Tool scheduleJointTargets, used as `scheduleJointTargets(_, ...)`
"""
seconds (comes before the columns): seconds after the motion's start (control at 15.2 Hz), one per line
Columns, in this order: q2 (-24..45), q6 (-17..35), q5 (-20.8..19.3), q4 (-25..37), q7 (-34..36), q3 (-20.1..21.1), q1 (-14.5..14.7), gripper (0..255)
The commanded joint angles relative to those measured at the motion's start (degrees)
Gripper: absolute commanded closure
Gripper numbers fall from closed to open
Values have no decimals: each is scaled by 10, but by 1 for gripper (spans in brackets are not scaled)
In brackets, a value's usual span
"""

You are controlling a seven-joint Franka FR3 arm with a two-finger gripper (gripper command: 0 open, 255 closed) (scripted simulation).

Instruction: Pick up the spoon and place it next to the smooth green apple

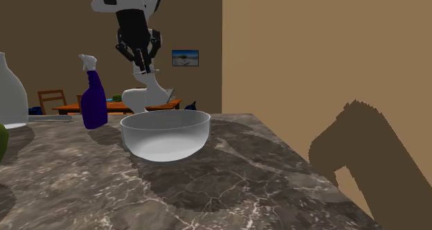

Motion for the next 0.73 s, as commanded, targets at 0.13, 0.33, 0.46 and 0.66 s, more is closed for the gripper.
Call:
scheduleJointTargets(0.13,22,-13,-5,25,-55,-29,-26,255)
scheduleJointTargets(0.33,48,-27,-7,58,-95,-49,-47,255)
scheduleJointTargets(0.46,69,-38,-7,85,-121,-62,-62,255)
scheduleJointTargets(0.66,106,-57,-5,134,-160,-81,-85,255)
